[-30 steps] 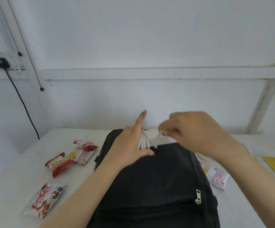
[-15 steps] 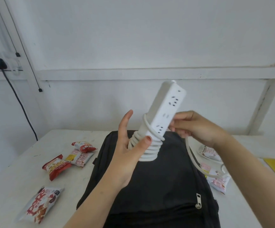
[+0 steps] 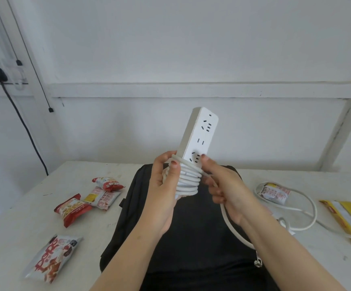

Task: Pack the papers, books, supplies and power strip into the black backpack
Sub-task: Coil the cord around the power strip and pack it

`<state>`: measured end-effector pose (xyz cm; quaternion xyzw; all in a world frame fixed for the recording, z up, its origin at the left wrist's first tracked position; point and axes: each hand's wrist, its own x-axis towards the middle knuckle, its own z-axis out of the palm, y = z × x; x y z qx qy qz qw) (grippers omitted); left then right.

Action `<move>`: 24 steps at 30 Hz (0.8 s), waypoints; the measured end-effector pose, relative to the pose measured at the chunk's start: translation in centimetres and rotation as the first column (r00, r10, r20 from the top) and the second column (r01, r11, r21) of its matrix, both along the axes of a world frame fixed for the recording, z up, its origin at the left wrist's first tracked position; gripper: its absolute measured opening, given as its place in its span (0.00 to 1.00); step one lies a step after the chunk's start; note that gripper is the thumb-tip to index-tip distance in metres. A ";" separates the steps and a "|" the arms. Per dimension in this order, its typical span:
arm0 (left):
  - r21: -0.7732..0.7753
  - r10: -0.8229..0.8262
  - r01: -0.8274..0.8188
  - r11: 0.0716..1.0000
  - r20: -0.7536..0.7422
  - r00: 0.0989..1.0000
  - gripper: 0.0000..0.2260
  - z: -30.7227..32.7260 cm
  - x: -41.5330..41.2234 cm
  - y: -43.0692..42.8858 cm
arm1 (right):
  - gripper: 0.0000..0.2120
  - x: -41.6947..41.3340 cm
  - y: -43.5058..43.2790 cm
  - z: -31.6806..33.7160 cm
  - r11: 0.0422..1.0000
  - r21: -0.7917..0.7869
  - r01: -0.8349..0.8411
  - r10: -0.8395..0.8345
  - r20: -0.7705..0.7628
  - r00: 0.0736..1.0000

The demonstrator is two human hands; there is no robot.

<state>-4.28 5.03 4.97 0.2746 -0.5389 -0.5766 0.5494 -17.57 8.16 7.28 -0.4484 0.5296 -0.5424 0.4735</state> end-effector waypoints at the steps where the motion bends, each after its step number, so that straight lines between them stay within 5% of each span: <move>1: 0.000 0.022 -0.022 1.000 0.016 1.000 0.22 0.0 0.0 0.0 | 0.20 0.1 0.0 0.0 1.000 0.012 0.018 -0.018 0.001 1.000; 12: 0.103 0.027 -0.030 0.994 0.025 0.999 0.23 0.2 -1.4 -0.1 | 0.13 0.1 0.8 0.3 0.999 -0.036 0.037 -0.038 -0.031 0.999; 18: -0.091 0.077 -0.070 0.993 0.076 0.994 0.32 1.3 -1.0 0.2 | 0.14 -0.2 1.1 -0.4 0.998 -0.059 0.035 -0.041 -0.095 0.995; 24: -0.241 0.213 -0.173 0.955 0.150 0.966 0.28 2.6 0.2 -0.8 | 0.12 -0.8 1.6 -1.5 0.997 -0.035 0.072 -0.079 -0.302 0.950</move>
